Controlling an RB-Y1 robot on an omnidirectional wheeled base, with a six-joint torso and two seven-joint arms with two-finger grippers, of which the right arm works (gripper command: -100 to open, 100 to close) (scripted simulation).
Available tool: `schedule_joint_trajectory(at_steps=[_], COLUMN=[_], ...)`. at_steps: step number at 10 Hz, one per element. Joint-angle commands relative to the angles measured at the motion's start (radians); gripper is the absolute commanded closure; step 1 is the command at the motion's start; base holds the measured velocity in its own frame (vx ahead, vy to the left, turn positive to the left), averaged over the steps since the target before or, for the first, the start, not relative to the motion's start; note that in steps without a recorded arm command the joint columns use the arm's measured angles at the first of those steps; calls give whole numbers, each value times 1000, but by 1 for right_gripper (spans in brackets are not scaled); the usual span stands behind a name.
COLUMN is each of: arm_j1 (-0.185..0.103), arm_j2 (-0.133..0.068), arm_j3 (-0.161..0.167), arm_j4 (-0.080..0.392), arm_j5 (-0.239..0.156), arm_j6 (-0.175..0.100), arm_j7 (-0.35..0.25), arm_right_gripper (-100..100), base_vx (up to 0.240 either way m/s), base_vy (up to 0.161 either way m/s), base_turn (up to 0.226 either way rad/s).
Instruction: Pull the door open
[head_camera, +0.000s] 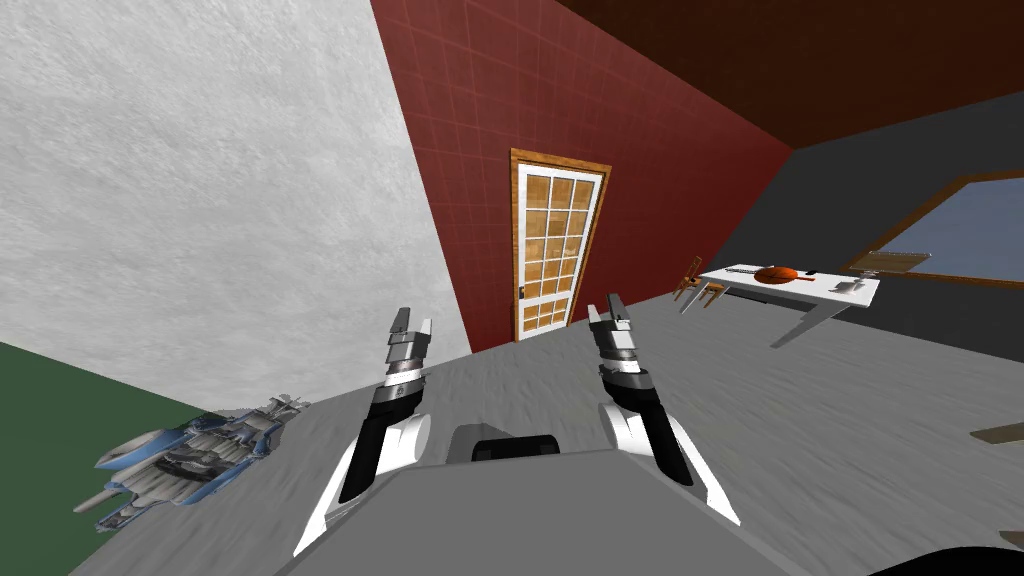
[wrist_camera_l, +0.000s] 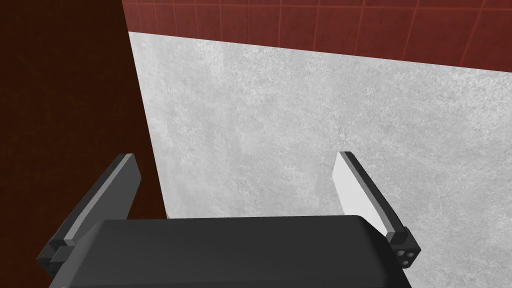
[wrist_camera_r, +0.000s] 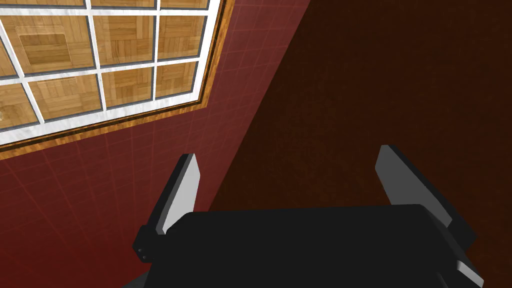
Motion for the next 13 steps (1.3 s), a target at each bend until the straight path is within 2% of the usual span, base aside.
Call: schedule_joint_trajectory(at_steps=[1,8,9,13], arm_j1=[-12,-50,-63,-92], arm_j2=[-7,-24,-29,-40], arm_j3=[-3,-14,-18,-26], arm_j4=[37,159,200,293], arm_j5=[5,20,25,37], arm_j6=[-10,-44,-56,-82], arm_j7=[27,118,149,217], arm_right_gripper=[-100,-100,-100,-100], base_vx=[76,103,114,112], base_vy=[-4,1,-4,-3], base_turn=[27,21,39,27])
